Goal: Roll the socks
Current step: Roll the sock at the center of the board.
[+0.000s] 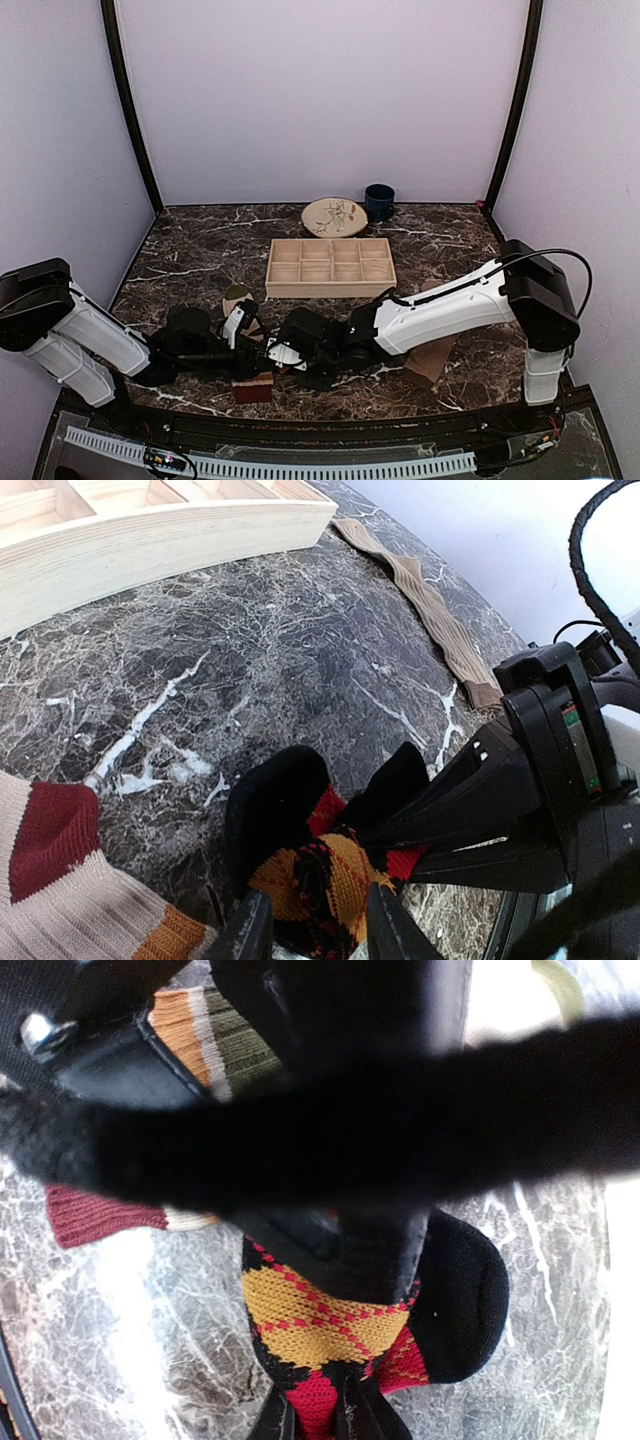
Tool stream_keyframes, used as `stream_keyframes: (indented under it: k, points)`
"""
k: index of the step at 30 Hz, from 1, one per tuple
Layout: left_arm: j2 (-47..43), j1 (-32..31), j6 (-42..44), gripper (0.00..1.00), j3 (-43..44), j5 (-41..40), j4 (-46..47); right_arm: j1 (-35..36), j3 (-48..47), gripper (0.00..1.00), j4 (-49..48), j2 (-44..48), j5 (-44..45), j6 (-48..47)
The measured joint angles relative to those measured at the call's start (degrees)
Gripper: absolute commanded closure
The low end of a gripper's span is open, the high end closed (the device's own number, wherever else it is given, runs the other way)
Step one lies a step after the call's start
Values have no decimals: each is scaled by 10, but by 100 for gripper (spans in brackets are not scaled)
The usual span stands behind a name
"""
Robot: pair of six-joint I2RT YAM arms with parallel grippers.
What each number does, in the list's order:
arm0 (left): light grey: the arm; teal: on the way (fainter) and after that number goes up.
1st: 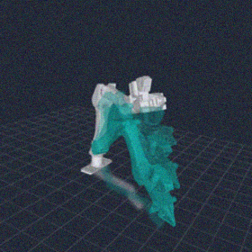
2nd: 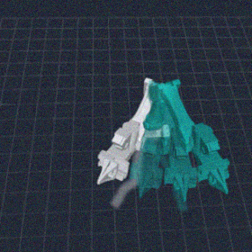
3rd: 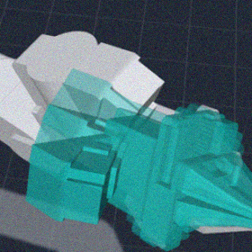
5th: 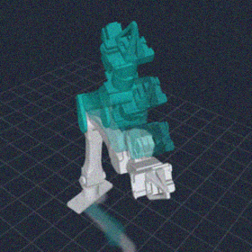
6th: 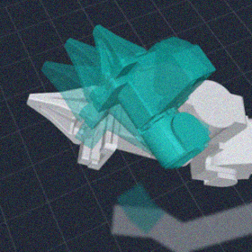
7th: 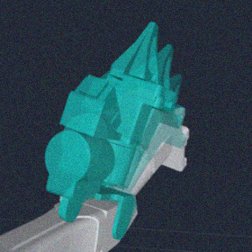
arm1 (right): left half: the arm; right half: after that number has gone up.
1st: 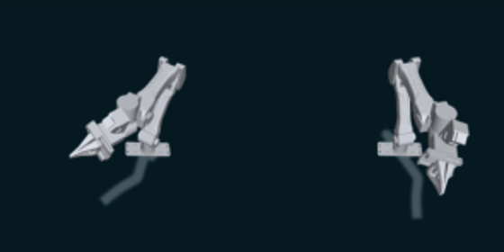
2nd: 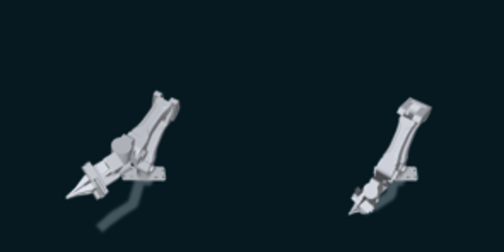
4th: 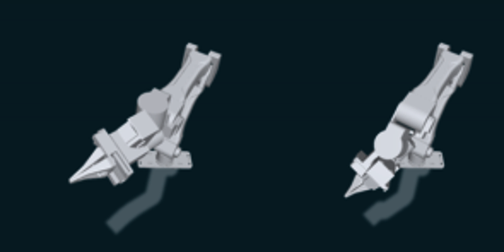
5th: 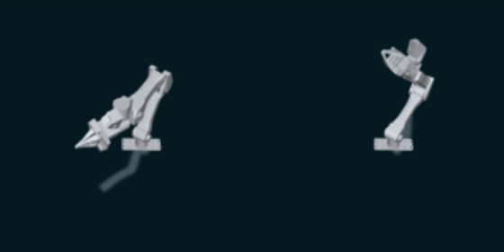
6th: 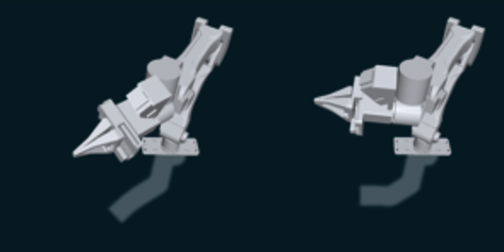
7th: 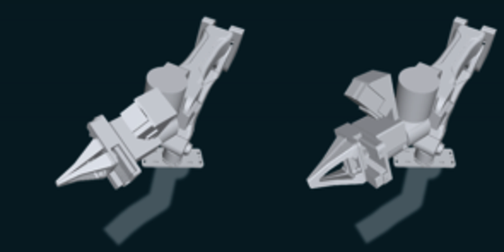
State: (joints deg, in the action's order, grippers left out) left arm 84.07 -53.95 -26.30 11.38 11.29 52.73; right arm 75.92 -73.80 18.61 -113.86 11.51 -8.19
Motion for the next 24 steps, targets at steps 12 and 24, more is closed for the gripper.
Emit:
stream_keyframes:
  k: [12,24]
  points:
    - [-34,-4,2,64,-7,-4,-24,-21,-22,100,35,-1,-76,1]
    - [-59,-9,2,65,-14,-22,-49,-29,-45,100,57,-14,-120,-3]
